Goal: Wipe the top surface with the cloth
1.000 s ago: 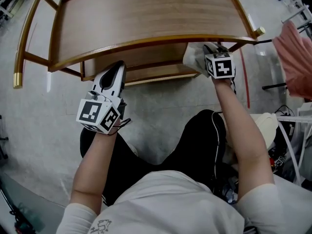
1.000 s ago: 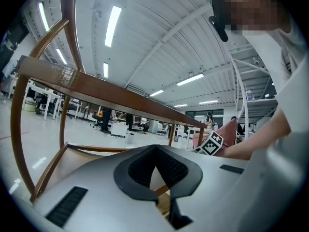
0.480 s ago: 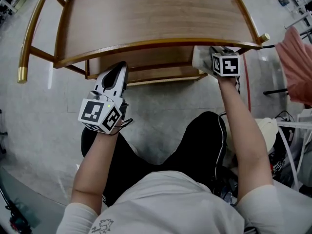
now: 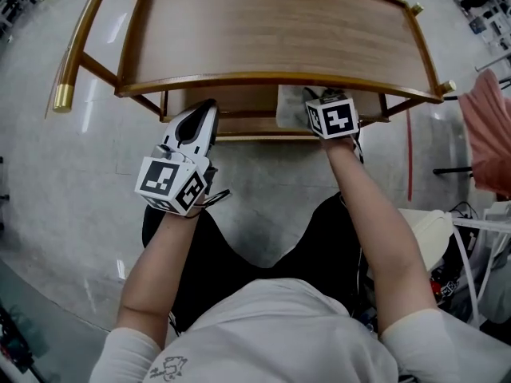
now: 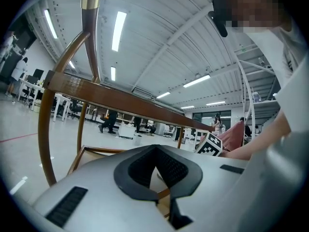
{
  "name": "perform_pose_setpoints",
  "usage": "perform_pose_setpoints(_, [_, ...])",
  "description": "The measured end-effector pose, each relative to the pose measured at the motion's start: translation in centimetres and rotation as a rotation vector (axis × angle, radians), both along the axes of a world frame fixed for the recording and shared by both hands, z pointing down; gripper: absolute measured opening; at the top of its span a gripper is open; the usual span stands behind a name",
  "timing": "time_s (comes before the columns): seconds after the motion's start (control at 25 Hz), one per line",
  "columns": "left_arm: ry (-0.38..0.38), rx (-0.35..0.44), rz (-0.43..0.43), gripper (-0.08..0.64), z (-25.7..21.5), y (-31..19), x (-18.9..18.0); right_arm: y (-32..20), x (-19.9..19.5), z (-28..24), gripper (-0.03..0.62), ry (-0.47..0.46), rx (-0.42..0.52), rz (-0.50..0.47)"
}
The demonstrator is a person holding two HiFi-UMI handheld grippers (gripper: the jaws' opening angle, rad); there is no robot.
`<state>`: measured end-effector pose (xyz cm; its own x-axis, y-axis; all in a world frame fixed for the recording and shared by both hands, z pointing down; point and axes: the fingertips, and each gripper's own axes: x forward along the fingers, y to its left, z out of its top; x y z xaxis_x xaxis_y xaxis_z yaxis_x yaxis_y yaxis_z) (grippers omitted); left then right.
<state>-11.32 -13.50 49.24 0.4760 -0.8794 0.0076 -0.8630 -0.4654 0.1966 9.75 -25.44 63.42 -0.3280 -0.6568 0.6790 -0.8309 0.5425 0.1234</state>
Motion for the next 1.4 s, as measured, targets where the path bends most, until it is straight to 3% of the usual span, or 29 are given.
perform_pose_setpoints(0.36, [-0.031, -0.030, -0.093, 0.006, 0.0, 0.8, -5.1, 1.6, -13.6, 0.0, 0.089, -0.012, -0.005, -0.177])
perform_pose_setpoints(0.68, [-0.019, -0.048, -0.182, 0.006, 0.2, 2.6, -9.8, 4.3, -26.2, 0.7, 0.089, -0.011, -0.033, -0.400])
perform_pose_setpoints(0.88, [-0.031, -0.057, -0.214, 0.006, 0.6, 3.7, -11.9, 5.2, -31.9, 0.8, 0.089, 0.003, -0.024, -0.478])
perform_pose_setpoints(1.08, [-0.037, -0.057, -0.217, 0.006, 0.4, 4.0, -12.3, 5.5, -32.0, 0.9, 0.089, 0.035, -0.031, -0.478])
perform_pose_setpoints(1.4, [-0.040, -0.041, -0.158, 0.006, 0.2, 2.9, -9.2, 3.3, -23.8, 1.1, 0.089, 0.076, -0.044, -0.389])
